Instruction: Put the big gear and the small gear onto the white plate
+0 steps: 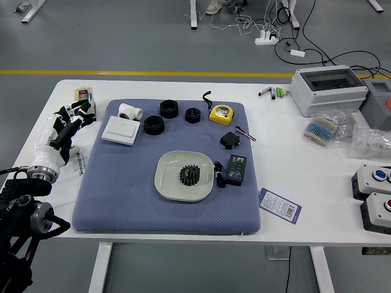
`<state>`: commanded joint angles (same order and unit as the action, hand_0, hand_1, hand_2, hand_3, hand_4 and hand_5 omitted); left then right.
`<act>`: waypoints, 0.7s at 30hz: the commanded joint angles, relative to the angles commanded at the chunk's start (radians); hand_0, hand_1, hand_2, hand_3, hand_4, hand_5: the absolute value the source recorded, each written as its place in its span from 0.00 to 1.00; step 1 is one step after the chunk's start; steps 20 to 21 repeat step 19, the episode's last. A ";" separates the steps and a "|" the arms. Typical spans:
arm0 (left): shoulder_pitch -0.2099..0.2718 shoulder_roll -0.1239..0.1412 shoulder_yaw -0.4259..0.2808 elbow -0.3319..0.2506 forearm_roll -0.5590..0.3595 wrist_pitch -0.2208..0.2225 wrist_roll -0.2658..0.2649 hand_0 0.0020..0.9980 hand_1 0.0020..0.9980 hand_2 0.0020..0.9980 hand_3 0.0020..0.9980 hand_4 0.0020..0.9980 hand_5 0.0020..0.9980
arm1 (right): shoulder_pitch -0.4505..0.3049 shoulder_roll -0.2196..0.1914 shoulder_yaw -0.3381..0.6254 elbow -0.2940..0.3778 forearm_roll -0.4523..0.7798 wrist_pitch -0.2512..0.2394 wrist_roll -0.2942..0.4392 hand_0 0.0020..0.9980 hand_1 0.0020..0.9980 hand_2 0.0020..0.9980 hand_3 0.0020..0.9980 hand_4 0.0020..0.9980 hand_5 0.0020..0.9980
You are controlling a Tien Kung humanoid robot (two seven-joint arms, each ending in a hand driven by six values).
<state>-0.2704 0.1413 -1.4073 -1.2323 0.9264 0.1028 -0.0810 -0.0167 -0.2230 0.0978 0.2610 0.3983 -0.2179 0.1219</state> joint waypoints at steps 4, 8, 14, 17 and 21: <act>-0.001 0.000 0.000 0.002 -0.131 -0.041 0.003 0.77 0.71 0.81 0.77 0.79 0.72 | 0.001 0.000 0.000 0.000 0.000 0.000 0.000 0.62 0.65 0.74 0.55 0.75 0.70; -0.003 0.000 -0.001 0.004 -0.167 -0.077 0.018 0.78 0.71 0.80 0.77 0.81 0.89 | 0.003 -0.001 0.001 0.000 -0.001 0.000 -0.001 0.63 0.65 0.74 0.55 0.75 0.70; -0.003 0.001 0.000 0.007 -0.191 -0.108 0.022 0.78 0.71 0.80 0.77 0.82 0.89 | 0.004 -0.001 0.003 0.000 -0.002 0.000 -0.001 0.63 0.65 0.74 0.55 0.75 0.70; -0.003 0.001 0.000 0.009 -0.193 -0.113 0.019 0.78 0.71 0.80 0.77 0.82 0.89 | 0.005 -0.001 0.003 0.000 -0.002 0.001 -0.001 0.63 0.65 0.74 0.55 0.75 0.70; -0.004 0.001 0.000 0.010 -0.194 -0.116 0.017 0.78 0.71 0.80 0.77 0.82 0.89 | 0.005 -0.001 0.003 0.000 -0.002 0.001 -0.001 0.63 0.65 0.74 0.55 0.75 0.70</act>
